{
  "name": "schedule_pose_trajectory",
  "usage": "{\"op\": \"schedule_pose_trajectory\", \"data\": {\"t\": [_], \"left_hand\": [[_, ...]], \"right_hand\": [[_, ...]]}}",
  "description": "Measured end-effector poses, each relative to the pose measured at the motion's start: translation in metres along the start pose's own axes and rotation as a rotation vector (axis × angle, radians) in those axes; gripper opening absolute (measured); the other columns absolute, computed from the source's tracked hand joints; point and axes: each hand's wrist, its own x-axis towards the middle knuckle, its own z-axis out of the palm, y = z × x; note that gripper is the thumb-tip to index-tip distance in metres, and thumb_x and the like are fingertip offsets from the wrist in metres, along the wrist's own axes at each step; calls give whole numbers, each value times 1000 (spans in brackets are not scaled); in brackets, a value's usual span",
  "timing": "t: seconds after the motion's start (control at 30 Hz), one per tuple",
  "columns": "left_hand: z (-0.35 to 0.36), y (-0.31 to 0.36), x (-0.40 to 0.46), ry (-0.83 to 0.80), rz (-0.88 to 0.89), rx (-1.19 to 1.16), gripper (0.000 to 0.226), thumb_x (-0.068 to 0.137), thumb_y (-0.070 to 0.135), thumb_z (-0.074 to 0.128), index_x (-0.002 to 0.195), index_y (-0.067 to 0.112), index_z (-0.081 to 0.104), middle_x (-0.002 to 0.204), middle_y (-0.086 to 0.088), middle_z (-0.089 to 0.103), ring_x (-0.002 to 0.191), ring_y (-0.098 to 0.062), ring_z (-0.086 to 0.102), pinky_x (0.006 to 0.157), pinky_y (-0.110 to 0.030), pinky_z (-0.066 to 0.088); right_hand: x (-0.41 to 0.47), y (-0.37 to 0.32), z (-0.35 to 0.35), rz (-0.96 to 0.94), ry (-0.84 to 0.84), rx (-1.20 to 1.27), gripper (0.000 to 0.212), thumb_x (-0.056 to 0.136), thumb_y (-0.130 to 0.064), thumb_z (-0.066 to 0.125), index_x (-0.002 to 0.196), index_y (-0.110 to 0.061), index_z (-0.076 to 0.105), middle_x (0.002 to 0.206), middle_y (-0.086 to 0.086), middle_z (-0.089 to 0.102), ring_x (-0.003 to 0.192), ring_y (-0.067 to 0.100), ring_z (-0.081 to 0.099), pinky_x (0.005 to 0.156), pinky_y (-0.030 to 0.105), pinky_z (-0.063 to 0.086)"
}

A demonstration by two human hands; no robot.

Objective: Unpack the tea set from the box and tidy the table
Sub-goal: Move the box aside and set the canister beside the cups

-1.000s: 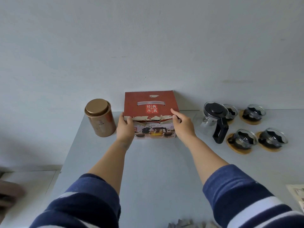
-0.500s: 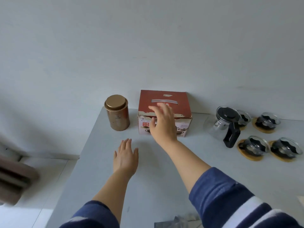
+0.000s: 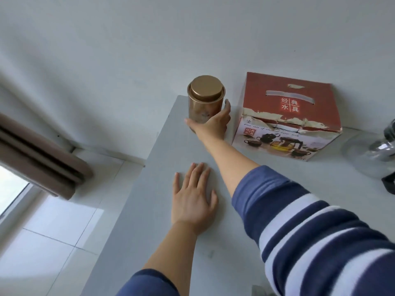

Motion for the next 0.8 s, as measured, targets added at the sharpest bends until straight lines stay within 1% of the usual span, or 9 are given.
{"op": "schedule_pose_trajectory", "data": {"t": [0.1,0.13,0.23,0.4,0.5,0.57,0.7,0.77,0.8], "left_hand": [[6,-3,2,-11,10,13,66,93,51,35,153,30,17,162,9,15,151,-9,0,122,-45,-5],[8,-4,3,-17,14,26,67,93,51,34,153,30,15,162,9,14,151,-10,-1,121,-46,-5],[9,-4,3,-2,22,24,67,93,52,35,153,31,15,162,8,14,151,-10,0,122,-46,-4],[4,-1,1,58,7,-24,61,92,45,36,150,29,28,160,10,23,150,-8,9,122,-43,-1],[0,2,-2,40,8,-15,60,93,42,36,150,27,29,160,9,23,150,-9,9,122,-44,0],[-3,4,-3,-11,-4,12,59,95,40,34,151,25,25,162,8,17,151,-10,5,122,-45,-2],[-11,33,-1,-81,-101,81,55,100,33,27,152,19,18,162,4,13,151,-14,1,121,-49,-2],[-12,62,-4,-93,-79,115,55,102,34,22,153,17,15,163,3,12,151,-15,-1,122,-47,-1],[-12,80,-7,-98,-42,125,55,102,35,20,153,16,14,163,2,12,151,-15,-1,122,-46,-1]], "right_hand": [[2,5,17,-53,172,-23,110,60,-34,86,146,-21,20,139,10,36,121,36,46,95,44,43],[3,5,20,-72,219,-15,104,60,-34,85,143,-20,24,136,9,39,118,36,49,90,41,45],[5,6,19,-120,238,-5,96,61,-31,84,139,-16,31,133,8,43,115,33,51,81,31,40],[-13,4,-3,-194,86,27,96,58,-31,86,135,-17,29,132,4,46,112,24,56,90,37,50],[-31,-5,-29,-186,-46,132,97,58,-27,88,134,-19,27,131,2,50,110,16,57,88,28,48],[-43,-13,-53,-205,-98,187,97,58,-22,89,134,-16,29,130,3,51,112,15,55,90,26,47],[-64,-27,-115,-241,-126,219,96,58,-17,90,134,-14,31,130,3,52,116,16,55,99,33,48],[-73,-30,-156,-254,-101,224,95,58,-19,90,133,-14,33,130,1,53,117,14,55,100,35,48],[-78,-30,-178,-257,-80,214,95,58,-19,90,133,-14,33,129,0,53,116,13,55,99,33,48]]}}
